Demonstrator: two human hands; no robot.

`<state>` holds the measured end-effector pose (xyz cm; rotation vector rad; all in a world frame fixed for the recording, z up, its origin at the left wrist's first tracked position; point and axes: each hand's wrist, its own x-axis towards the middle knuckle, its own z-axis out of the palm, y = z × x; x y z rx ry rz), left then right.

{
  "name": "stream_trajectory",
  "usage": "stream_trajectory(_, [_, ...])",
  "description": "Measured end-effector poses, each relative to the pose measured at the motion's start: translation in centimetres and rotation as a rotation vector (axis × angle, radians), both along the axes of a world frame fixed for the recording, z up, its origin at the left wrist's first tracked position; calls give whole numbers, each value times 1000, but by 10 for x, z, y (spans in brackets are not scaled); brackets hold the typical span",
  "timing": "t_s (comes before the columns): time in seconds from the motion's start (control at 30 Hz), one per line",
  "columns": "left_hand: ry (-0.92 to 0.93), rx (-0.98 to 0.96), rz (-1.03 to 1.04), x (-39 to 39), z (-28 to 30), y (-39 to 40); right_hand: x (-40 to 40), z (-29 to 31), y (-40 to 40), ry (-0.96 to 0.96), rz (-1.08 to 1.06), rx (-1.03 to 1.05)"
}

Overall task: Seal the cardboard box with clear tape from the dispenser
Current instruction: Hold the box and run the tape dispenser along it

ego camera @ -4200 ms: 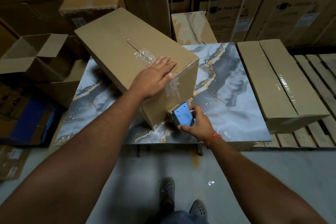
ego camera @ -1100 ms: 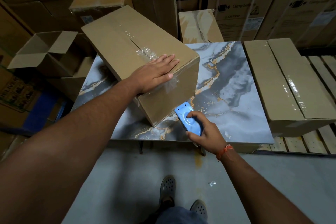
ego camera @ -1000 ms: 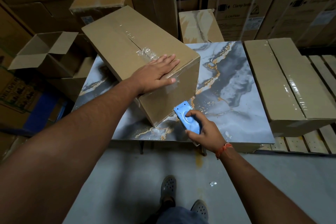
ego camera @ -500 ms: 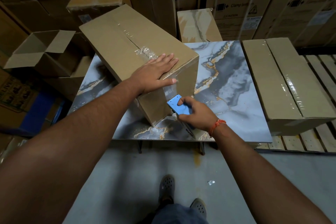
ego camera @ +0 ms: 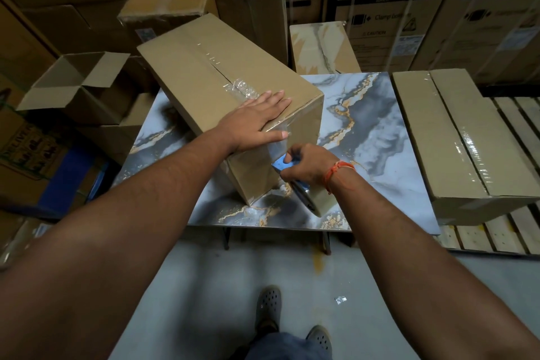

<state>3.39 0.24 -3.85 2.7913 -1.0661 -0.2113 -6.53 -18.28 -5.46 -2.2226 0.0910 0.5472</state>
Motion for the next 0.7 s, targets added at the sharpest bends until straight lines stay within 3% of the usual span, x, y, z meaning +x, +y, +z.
stream_trajectory(0.47, [9,40,9,-6,7,-3,13,22,10,88,56,-79])
stream_trajectory(0.6, [4,38,-6,-3,5,-2,-22,-21,-9,169,181,-312])
stream_trajectory(0.7, [-15,29,-4,3,2,-1,-57,-54,-32,180,95,-225])
